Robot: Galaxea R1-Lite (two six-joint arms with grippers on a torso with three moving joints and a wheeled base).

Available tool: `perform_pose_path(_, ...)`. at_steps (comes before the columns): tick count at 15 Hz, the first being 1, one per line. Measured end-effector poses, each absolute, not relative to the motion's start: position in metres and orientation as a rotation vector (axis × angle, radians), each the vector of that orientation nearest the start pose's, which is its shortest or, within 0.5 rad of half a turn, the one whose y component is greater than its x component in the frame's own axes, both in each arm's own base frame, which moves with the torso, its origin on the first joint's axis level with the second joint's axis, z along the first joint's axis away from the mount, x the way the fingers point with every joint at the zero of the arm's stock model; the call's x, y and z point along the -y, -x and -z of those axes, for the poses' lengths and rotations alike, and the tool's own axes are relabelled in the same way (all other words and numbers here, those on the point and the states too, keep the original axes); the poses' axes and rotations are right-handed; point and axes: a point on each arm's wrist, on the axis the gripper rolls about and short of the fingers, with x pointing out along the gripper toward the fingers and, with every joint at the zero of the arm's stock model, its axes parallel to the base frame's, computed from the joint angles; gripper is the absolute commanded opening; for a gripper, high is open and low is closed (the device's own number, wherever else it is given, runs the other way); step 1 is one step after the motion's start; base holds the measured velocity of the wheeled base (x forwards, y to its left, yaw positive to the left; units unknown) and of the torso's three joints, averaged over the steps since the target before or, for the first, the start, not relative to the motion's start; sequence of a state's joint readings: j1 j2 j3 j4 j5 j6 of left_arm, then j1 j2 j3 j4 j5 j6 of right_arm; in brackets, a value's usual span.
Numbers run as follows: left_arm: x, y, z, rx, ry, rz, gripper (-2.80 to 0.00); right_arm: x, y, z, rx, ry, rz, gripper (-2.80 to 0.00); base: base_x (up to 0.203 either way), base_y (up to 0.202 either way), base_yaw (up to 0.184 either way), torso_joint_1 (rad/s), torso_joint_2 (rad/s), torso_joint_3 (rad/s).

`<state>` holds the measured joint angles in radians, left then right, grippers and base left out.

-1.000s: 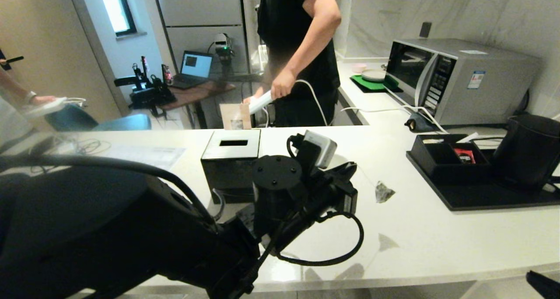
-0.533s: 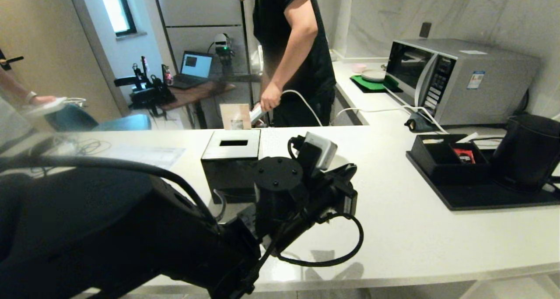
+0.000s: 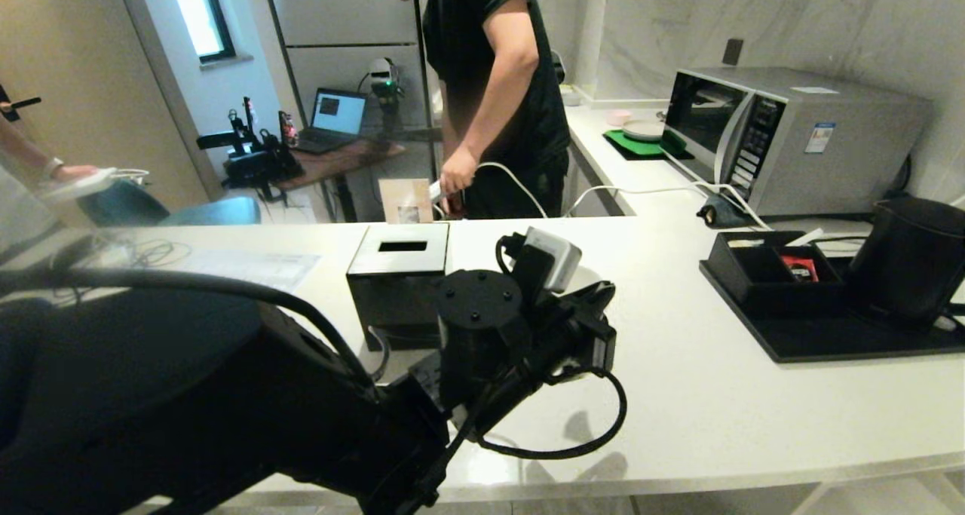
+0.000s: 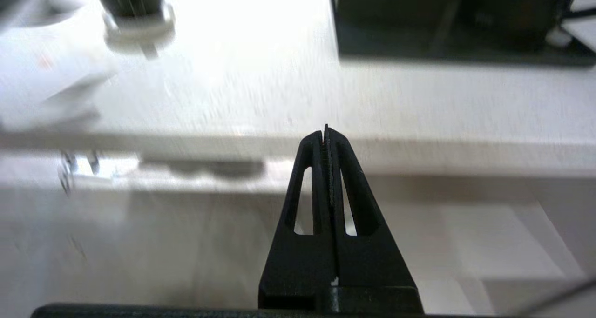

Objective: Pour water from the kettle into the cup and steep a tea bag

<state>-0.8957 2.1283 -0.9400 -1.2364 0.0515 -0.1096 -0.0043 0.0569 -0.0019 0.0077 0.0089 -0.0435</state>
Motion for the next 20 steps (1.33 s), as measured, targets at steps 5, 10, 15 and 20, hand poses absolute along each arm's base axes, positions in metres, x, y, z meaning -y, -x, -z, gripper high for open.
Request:
perform_pose_path(5, 0.309, -0.249, -0.125, -0.003, 0.127, 0.846, -2.80, 0.000, 0.022, -0.075, -0.011, 0.040, -0.009, -2.80, 0.000, 0.000, 0.000, 0.000, 0.00, 0.000)
perform_pose_path(10, 0.310, -0.250, -0.127, 0.000, 0.139, 0.845, -2.80, 0.000, 0.023, -0.075, -0.006, 0.041, -0.009, -2.80, 0.000, 0.000, 0.000, 0.000, 0.00, 0.000)
perform_pose_path(15, 0.312, -0.256, -0.128, 0.014, 0.146, 0.836, -2.80, 0.000, 0.023, -0.075, -0.004, 0.041, -0.009, -2.80, 0.000, 0.000, 0.000, 0.000, 0.00, 0.000)
perform_pose_path(20, 0.312, -0.272, -0.133, 0.049, 0.163, 0.806, -2.80, 0.000, 0.023, -0.075, -0.005, 0.041, -0.009, -2.80, 0.000, 0.000, 0.000, 0.000, 0.00, 0.000)
